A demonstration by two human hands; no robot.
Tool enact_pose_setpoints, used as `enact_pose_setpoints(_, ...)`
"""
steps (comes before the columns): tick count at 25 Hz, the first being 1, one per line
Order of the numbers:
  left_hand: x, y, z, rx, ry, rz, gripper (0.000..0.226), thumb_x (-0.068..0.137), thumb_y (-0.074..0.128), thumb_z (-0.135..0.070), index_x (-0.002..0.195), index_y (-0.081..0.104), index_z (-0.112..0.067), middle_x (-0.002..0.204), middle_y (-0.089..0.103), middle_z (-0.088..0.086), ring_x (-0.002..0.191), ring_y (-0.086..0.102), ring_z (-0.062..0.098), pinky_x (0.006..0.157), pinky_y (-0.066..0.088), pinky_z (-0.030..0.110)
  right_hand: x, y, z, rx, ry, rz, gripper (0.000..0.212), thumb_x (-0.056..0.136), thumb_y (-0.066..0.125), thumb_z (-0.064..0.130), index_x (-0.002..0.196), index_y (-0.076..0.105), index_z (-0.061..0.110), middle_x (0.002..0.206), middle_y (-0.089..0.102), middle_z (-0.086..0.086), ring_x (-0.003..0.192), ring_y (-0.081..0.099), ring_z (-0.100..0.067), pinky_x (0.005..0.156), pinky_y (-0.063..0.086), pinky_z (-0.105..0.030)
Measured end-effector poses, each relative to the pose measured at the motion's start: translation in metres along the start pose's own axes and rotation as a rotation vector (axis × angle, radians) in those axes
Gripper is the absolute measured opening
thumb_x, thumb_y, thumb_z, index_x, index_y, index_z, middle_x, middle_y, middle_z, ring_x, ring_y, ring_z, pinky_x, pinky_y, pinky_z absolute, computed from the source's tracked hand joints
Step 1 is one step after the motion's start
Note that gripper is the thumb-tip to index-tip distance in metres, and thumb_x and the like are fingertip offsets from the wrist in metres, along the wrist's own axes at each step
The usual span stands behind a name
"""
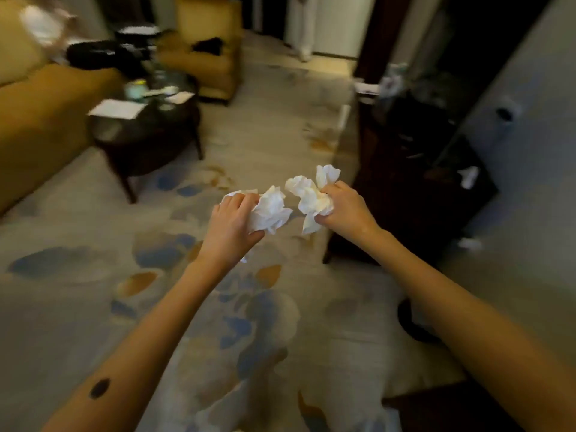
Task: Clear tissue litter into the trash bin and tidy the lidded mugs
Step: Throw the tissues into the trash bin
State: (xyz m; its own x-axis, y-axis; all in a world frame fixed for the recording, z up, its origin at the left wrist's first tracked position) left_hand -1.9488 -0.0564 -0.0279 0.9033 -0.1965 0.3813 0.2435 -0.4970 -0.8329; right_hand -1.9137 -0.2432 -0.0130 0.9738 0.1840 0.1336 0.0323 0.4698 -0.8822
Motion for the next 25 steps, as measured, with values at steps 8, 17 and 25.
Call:
enact_pose_setpoints(8,0.135,0.194,-0.156,-0.193,0.423,0.316,0.053,0.068,0.074,-0.018,0.115,0.05,-0.008,0.122,0.055,0.014,0.11,0.049,0.035,0.087,0.04,0.044,-0.037,-0.08,-0.241,-0.067,0.547,-0.2,0.022,0.076,0.065,0.021,0.087,0.061,0.003,0.101,0.059,-0.021,0.087,0.058,-0.036,0.064,0.039,-0.032)
enact_pose_setpoints(17,0.244,0.404,-0.334,-0.269,0.687,0.548,0.053,0.071,0.07,-0.018,0.118,0.048,-0.009,0.126,0.053,0.013,0.113,0.046,0.034,0.089,0.037,0.043,-0.069,-0.125,-0.49,-0.033,0.927,-0.236,0.015,0.072,0.068,0.017,0.08,0.06,0.006,0.083,0.054,-0.01,0.078,0.059,-0.032,0.059,0.035,-0.026)
enact_pose_setpoints(25,0.28,0.588,-0.436,-0.234,0.779,0.837,0.056,0.074,0.067,-0.016,0.125,0.043,-0.01,0.131,0.049,0.011,0.121,0.041,0.032,0.097,0.032,0.043,-0.096,-0.102,-0.664,0.036,1.214,-0.165,0.034,0.077,0.064,0.021,0.106,0.056,0.005,0.108,0.057,-0.017,0.093,0.058,-0.035,0.068,0.04,-0.031)
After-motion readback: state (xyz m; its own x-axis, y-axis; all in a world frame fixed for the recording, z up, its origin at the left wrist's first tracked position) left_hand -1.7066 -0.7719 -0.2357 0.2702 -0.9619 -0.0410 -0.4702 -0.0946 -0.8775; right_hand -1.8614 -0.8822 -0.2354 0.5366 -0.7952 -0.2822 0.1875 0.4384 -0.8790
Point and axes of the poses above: each hand's wrist, its own x-axis towards the middle knuckle, its own y-axis out of the palm, z = x × y, the point moved 8 cm from there along x, towards the middle knuckle
